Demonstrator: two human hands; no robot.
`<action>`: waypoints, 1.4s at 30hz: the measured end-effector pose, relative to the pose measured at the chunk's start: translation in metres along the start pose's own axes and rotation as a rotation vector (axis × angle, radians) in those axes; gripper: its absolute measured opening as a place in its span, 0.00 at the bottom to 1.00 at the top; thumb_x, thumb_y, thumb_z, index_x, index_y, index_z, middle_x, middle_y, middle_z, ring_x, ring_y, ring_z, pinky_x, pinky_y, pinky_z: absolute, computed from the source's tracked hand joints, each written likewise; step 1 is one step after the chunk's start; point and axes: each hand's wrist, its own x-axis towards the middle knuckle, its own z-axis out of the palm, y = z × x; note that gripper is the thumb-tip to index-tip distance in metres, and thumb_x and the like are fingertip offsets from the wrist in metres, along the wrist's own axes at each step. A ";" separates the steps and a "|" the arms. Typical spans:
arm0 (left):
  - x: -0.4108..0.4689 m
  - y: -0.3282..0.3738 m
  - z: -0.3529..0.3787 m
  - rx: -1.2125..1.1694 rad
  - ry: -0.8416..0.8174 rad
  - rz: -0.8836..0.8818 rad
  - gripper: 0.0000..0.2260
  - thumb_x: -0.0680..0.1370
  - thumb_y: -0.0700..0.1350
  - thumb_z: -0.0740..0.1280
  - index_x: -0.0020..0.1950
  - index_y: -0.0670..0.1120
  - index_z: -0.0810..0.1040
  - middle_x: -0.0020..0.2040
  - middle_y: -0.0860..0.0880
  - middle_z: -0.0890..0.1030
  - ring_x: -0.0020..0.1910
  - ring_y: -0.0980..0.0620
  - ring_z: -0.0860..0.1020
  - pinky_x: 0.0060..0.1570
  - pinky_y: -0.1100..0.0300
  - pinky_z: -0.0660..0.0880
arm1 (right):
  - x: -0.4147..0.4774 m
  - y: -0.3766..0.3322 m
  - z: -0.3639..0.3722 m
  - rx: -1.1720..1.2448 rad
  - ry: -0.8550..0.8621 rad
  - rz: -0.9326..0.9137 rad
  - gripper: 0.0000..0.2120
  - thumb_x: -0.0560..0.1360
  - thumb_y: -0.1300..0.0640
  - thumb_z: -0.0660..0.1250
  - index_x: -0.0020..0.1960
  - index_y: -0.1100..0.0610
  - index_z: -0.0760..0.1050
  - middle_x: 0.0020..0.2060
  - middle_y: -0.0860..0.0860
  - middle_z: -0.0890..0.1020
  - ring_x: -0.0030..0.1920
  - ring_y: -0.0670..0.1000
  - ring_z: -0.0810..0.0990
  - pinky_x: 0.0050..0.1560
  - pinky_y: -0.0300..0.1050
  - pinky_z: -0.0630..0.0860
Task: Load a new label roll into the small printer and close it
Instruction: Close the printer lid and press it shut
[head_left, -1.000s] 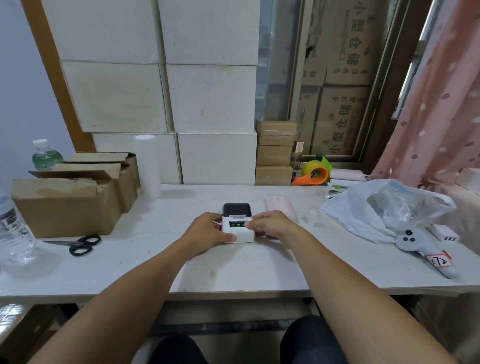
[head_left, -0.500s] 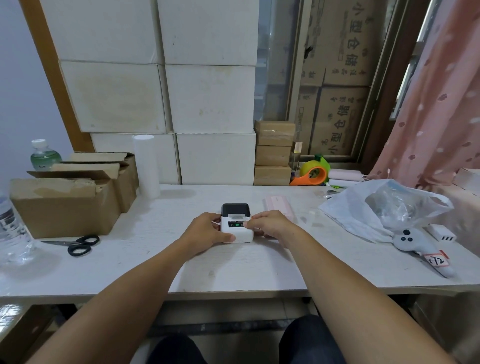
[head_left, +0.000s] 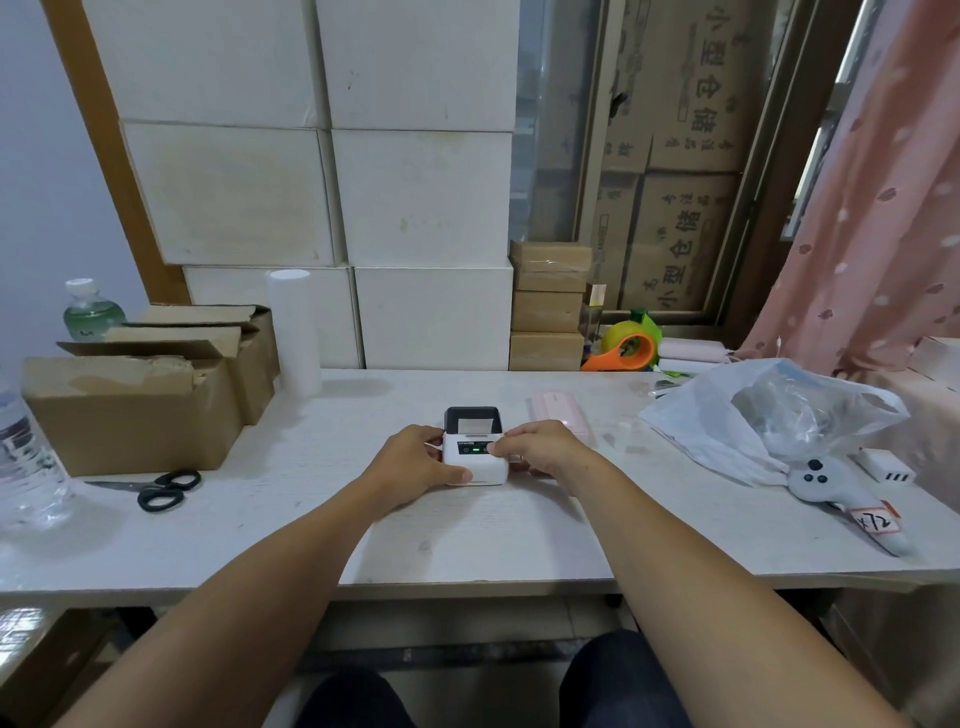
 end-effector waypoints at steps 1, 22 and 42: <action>0.000 0.000 0.000 -0.001 -0.001 0.000 0.27 0.66 0.51 0.83 0.64 0.52 0.82 0.53 0.55 0.86 0.50 0.59 0.83 0.45 0.64 0.76 | 0.000 0.000 0.000 0.002 -0.001 -0.003 0.12 0.66 0.52 0.82 0.48 0.52 0.87 0.48 0.51 0.87 0.49 0.53 0.82 0.46 0.44 0.76; -0.002 0.006 -0.002 0.008 -0.005 0.005 0.23 0.67 0.49 0.83 0.61 0.53 0.83 0.51 0.57 0.85 0.49 0.60 0.83 0.43 0.66 0.74 | 0.006 0.002 -0.004 0.007 -0.020 -0.029 0.12 0.68 0.52 0.83 0.48 0.50 0.84 0.50 0.50 0.86 0.50 0.51 0.82 0.48 0.43 0.75; -0.001 0.002 -0.001 -0.007 0.000 0.011 0.28 0.66 0.52 0.83 0.64 0.53 0.83 0.53 0.56 0.86 0.50 0.59 0.84 0.45 0.66 0.76 | 0.008 0.007 -0.005 0.040 -0.041 -0.043 0.18 0.69 0.52 0.82 0.57 0.54 0.85 0.51 0.51 0.87 0.50 0.49 0.83 0.49 0.42 0.76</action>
